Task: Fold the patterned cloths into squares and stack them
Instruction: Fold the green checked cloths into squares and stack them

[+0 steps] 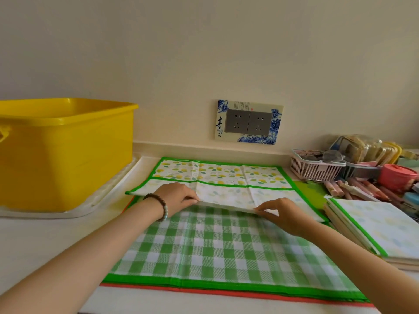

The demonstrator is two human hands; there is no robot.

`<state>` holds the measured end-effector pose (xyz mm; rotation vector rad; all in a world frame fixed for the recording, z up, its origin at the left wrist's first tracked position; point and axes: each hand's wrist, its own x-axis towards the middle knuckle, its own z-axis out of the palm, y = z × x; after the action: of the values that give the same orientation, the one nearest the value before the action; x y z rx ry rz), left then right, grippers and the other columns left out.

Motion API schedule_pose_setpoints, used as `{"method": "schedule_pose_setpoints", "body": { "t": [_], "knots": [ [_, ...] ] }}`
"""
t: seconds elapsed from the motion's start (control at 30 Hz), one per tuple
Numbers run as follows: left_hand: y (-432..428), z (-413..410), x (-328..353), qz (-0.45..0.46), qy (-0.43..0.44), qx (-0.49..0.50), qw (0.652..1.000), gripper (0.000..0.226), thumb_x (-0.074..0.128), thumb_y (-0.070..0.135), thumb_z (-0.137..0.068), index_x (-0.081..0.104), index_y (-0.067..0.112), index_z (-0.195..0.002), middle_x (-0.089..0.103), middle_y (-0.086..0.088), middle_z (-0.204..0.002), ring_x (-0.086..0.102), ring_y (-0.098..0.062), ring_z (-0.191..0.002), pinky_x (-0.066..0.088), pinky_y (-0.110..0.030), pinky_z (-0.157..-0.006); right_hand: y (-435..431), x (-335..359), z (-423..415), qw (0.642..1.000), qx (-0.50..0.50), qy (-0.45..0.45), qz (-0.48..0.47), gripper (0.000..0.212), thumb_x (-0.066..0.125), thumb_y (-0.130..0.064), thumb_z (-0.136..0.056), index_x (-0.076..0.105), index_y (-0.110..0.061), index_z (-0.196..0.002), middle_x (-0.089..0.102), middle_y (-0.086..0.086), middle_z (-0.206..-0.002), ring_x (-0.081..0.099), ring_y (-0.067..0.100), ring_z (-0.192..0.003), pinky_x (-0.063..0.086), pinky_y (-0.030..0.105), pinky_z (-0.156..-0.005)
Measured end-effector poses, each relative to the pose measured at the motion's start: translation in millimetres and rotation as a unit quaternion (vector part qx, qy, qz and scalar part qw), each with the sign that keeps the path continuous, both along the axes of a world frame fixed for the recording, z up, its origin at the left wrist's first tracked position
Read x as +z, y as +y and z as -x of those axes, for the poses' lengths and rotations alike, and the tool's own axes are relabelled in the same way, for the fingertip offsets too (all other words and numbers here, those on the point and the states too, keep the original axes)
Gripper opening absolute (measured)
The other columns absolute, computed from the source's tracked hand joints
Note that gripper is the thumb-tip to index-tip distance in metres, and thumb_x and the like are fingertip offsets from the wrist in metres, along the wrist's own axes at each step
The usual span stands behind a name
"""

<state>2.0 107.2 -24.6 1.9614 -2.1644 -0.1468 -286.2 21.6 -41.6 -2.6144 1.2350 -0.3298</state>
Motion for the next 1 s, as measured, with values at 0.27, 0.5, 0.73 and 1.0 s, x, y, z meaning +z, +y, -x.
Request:
{"method": "schedule_pose_setpoints", "body": {
  "t": [0.27, 0.5, 0.73, 1.0],
  "knots": [
    [13.7, -11.8, 42.2, -0.071, 0.134, -0.028, 0.988, 0.019, 0.061, 0.042, -0.086, 0.071, 0.027, -0.079, 0.054, 0.012, -0.052, 0.043, -0.008, -0.051, 0.042, -0.024, -0.068, 4.5, 45.0, 10.3, 0.996, 0.044, -0.032, -0.07, 0.011, 0.057, -0.036, -0.09, 0.068, -0.035, -0.087, 0.07, -0.011, -0.084, 0.065, 0.01, -0.076, 0.051, 0.02, -0.071],
    [18.7, -12.2, 82.0, -0.073, 0.11, 0.005, 0.991, 0.018, 0.066, 0.05, -0.079, 0.067, 0.033, -0.087, 0.05, 0.015, -0.049, 0.04, -0.003, -0.046, 0.032, -0.019, -0.054, 3.8, 87.4, 10.1, 0.991, 0.06, -0.04, -0.109, 0.014, 0.063, -0.043, -0.084, 0.074, -0.034, -0.081, 0.071, -0.007, -0.075, 0.055, 0.003, -0.063, 0.045, 0.019, -0.066],
    [11.1, 21.5, 55.9, 0.063, 0.041, -0.06, 0.995, 0.019, 0.058, 0.042, -0.088, 0.066, 0.038, -0.104, 0.058, 0.014, -0.12, 0.052, -0.004, -0.109, 0.042, -0.031, -0.099, -25.4, 64.1, -18.8, 0.999, 0.021, -0.024, 0.012, 0.014, 0.063, -0.033, -0.087, 0.073, -0.023, -0.09, 0.068, -0.011, -0.081, 0.061, 0.003, -0.071, 0.05, 0.02, -0.072],
    [-5.3, 39.5, 16.2, -0.055, -0.075, -0.021, 0.996, 0.073, 0.03, 0.072, -0.085, 0.03, 0.032, -0.144, 0.032, 0.009, -0.151, 0.033, -0.014, -0.136, 0.025, -0.033, -0.112, -57.0, 24.9, -41.2, 0.997, -0.053, -0.051, 0.031, 0.017, 0.061, -0.025, -0.089, 0.072, -0.016, -0.099, 0.07, -0.001, -0.101, 0.061, 0.012, -0.088, 0.05, 0.026, -0.082]
  ]
}}
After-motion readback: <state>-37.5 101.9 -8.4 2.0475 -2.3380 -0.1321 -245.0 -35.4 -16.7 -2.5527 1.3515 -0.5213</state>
